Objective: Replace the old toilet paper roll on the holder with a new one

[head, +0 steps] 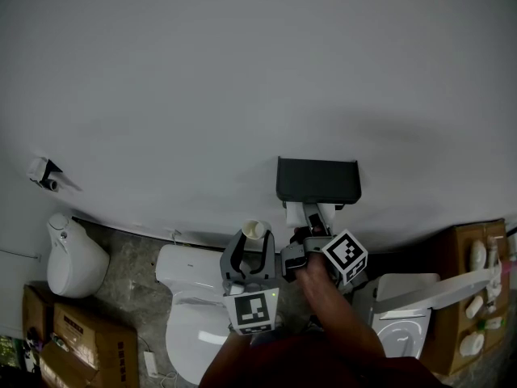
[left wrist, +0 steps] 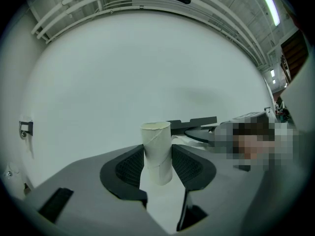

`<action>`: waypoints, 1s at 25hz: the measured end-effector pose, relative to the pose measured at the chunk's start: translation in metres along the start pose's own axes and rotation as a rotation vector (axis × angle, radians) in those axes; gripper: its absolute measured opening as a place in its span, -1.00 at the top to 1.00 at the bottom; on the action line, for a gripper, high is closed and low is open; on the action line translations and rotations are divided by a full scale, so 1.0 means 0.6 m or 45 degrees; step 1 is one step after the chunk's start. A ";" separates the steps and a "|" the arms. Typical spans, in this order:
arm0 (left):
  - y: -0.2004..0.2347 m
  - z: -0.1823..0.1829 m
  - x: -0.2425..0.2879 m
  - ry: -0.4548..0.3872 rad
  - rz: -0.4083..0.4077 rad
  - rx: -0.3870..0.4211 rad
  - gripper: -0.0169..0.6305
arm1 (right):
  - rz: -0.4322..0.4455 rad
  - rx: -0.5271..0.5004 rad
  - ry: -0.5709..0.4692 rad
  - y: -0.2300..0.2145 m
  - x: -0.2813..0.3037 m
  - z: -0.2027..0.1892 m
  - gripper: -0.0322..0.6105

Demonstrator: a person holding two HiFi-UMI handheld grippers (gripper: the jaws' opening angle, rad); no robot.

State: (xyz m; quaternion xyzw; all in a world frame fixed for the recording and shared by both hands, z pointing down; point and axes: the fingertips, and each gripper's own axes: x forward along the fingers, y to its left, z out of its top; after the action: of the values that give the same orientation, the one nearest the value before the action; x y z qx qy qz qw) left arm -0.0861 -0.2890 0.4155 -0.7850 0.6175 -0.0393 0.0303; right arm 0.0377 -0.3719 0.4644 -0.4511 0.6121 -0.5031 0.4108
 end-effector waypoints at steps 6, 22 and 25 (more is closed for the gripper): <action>0.002 0.000 0.002 -0.007 -0.009 -0.011 0.36 | 0.002 -0.003 0.009 -0.001 0.005 -0.006 -0.46; -0.014 0.001 0.005 -0.020 -0.027 -0.024 0.36 | 0.011 0.005 -0.089 -0.005 -0.013 0.033 -0.46; -0.025 0.004 0.008 -0.033 -0.045 -0.025 0.36 | 0.009 0.010 -0.118 -0.009 -0.021 0.050 -0.46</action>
State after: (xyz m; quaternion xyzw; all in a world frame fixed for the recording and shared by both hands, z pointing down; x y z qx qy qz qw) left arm -0.0705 -0.2903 0.4149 -0.7964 0.6036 -0.0235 0.0298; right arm 0.0704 -0.3676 0.4656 -0.4702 0.5921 -0.4826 0.4420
